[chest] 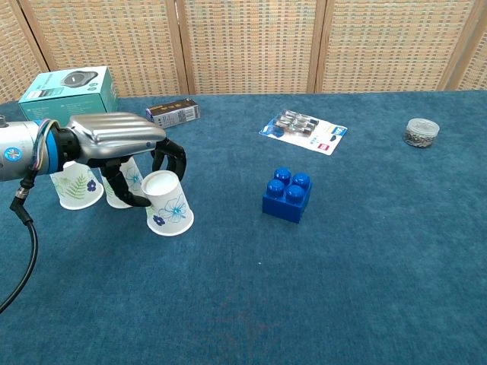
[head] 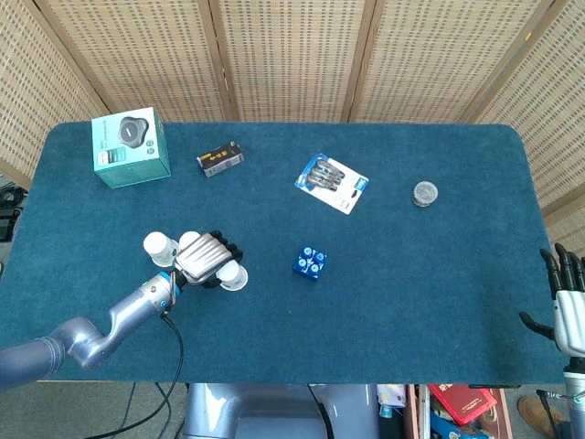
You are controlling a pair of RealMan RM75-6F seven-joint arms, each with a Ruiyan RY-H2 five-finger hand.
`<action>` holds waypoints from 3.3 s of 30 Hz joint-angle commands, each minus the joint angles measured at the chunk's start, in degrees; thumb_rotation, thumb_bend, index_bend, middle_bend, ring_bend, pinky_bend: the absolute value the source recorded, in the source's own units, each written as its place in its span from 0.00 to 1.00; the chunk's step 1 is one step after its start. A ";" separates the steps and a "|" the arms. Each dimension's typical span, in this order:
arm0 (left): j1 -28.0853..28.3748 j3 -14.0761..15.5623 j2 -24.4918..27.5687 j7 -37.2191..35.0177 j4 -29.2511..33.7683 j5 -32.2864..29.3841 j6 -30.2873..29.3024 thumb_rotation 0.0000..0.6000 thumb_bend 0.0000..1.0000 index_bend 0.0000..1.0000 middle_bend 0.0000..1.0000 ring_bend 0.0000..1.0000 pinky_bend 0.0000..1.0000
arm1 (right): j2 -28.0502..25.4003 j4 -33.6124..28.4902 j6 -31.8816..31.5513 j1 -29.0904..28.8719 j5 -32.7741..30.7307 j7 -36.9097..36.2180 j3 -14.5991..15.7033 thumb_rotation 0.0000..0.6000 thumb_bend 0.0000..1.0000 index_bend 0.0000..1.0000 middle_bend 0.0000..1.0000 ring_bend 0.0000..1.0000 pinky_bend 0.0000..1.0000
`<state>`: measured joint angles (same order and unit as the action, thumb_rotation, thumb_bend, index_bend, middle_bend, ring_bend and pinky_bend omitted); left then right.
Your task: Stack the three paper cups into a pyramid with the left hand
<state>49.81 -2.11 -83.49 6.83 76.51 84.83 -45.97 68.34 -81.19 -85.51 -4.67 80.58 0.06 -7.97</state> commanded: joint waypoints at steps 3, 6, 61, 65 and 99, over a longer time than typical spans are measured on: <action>-0.18 -0.31 0.28 -1.49 -0.04 0.55 -1.29 1.00 0.27 0.43 0.43 0.41 0.29 | -0.08 -0.02 -0.10 0.06 0.01 -0.16 -0.02 1.00 0.00 0.00 0.00 0.00 0.00; -0.39 -1.05 1.36 -3.22 0.91 0.90 -2.88 1.00 0.27 0.43 0.43 0.41 0.29 | -0.12 0.00 -0.11 0.07 0.03 -0.24 -0.01 1.00 0.00 0.00 0.00 0.00 0.00; -6.76 -1.83 17.24 -23.12 1.69 -3.25 -1.73 1.00 0.27 0.34 0.18 0.23 0.28 | 0.32 -0.38 -0.07 -0.08 0.66 1.30 0.51 1.00 0.00 0.00 0.00 0.00 0.00; -6.62 -1.80 17.65 -23.57 2.35 -3.02 -1.33 1.00 0.27 0.24 0.09 0.19 0.27 | 0.31 -0.42 -0.09 -0.07 0.65 1.31 0.51 1.00 0.00 0.00 0.00 0.00 0.00; -42.35 3.66 28.38 -10.47 24.51 -10.85 -43.60 1.00 0.26 0.00 0.00 0.00 0.00 | -1.68 -4.31 -3.47 1.27 6.38 0.01 3.00 1.00 0.00 0.00 0.00 0.00 0.00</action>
<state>8.92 0.43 -54.53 -4.70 100.00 73.34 -88.27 66.69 -85.49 -88.94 -3.43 86.91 0.10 -5.00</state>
